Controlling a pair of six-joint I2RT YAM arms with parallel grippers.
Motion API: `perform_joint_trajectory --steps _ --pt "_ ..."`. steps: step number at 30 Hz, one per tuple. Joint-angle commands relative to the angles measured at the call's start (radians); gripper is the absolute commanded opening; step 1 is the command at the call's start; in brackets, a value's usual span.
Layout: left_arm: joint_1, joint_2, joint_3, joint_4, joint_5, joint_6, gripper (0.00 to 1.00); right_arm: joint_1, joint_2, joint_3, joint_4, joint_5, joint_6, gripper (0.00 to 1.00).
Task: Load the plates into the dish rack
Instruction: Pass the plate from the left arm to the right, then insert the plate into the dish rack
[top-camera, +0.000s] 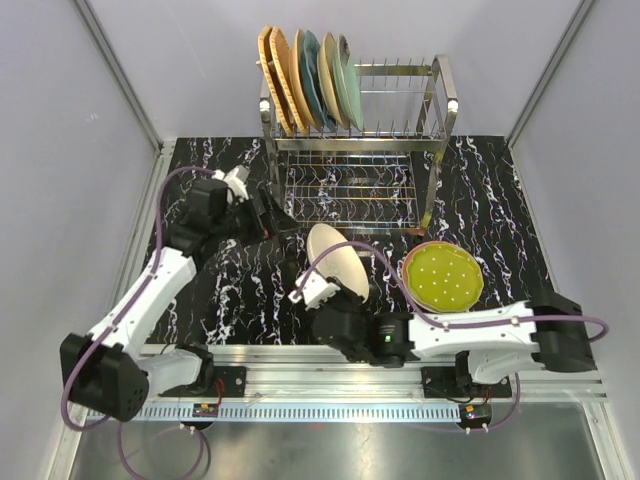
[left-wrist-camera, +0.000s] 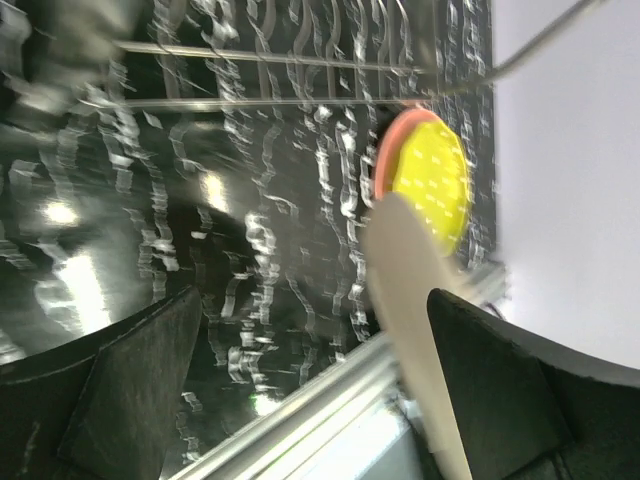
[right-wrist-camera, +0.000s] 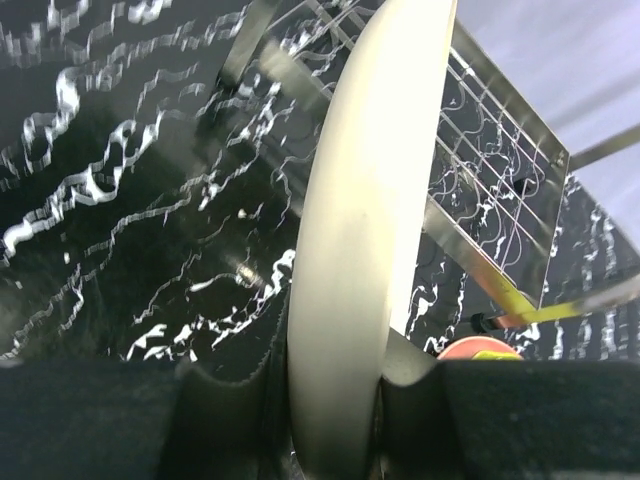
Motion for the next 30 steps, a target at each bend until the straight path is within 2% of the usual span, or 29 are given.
perform_joint_trajectory --steps 1,6,14,20,24,27,30 --pt "0.017 -0.103 0.066 -0.104 -0.107 0.122 0.99 -0.017 -0.160 -0.018 0.072 0.000 0.086 0.04" --pt "0.018 -0.197 0.031 -0.155 -0.273 0.210 0.99 -0.028 -0.351 -0.033 0.097 -0.114 0.094 0.06" --pt "0.020 -0.304 0.035 -0.234 -0.534 0.362 0.99 -0.049 -0.519 0.074 0.068 -0.255 0.058 0.09" --pt "0.020 -0.364 -0.029 -0.184 -0.598 0.400 0.99 -0.058 -0.534 0.241 0.012 -0.260 -0.027 0.09" --pt "0.020 -0.397 -0.067 -0.172 -0.621 0.411 0.99 -0.072 -0.513 0.339 0.124 -0.182 -0.181 0.09" --pt "0.020 -0.409 -0.080 -0.174 -0.634 0.414 0.99 -0.141 -0.464 0.428 0.184 -0.224 -0.270 0.13" --pt "0.020 -0.421 -0.087 -0.177 -0.643 0.415 0.99 -0.299 -0.393 0.546 0.108 -0.328 -0.215 0.16"
